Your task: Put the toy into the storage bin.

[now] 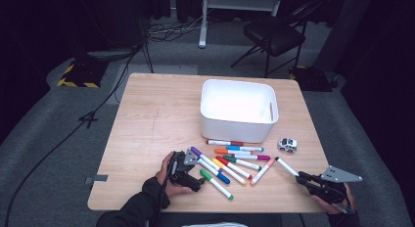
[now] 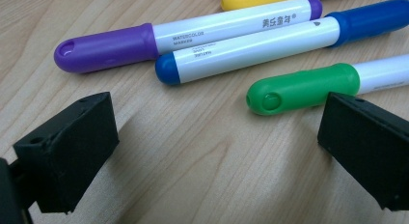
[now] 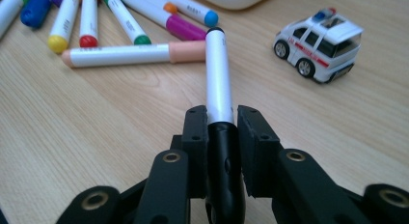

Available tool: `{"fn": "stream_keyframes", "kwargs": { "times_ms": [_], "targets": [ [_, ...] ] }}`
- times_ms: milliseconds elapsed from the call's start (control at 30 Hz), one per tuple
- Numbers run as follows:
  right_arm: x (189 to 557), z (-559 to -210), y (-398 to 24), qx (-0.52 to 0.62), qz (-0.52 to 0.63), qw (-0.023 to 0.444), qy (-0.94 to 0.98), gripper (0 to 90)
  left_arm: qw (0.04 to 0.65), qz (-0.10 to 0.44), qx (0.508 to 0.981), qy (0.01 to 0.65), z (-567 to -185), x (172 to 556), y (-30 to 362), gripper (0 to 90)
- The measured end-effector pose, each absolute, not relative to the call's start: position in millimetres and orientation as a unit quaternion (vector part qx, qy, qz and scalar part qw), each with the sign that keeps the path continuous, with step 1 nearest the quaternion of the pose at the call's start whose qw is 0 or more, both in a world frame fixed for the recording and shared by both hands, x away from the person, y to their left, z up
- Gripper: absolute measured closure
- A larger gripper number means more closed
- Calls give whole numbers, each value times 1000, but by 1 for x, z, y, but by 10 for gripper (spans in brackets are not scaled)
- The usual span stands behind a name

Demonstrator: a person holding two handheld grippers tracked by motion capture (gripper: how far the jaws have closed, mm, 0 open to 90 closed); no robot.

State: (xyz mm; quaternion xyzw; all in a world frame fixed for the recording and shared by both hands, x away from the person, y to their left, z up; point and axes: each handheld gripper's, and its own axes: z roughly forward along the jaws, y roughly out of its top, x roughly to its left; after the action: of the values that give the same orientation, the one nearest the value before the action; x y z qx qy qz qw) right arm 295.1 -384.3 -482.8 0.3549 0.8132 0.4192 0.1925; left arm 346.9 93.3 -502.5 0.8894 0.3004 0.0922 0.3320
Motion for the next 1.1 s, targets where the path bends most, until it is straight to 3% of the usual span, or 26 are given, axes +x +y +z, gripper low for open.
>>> {"fn": "stream_keyframes", "kwargs": {
  "times_ms": [567, 1100],
  "targets": [
    [294, -442, -387, 328, 459, 220, 795, 749, 332, 97, 889, 298, -502, 347, 93, 7],
    [315, -390, -376, 282, 486, 240, 792, 749, 332, 96, 890, 299, -502, 347, 93, 6]
  ]
}}
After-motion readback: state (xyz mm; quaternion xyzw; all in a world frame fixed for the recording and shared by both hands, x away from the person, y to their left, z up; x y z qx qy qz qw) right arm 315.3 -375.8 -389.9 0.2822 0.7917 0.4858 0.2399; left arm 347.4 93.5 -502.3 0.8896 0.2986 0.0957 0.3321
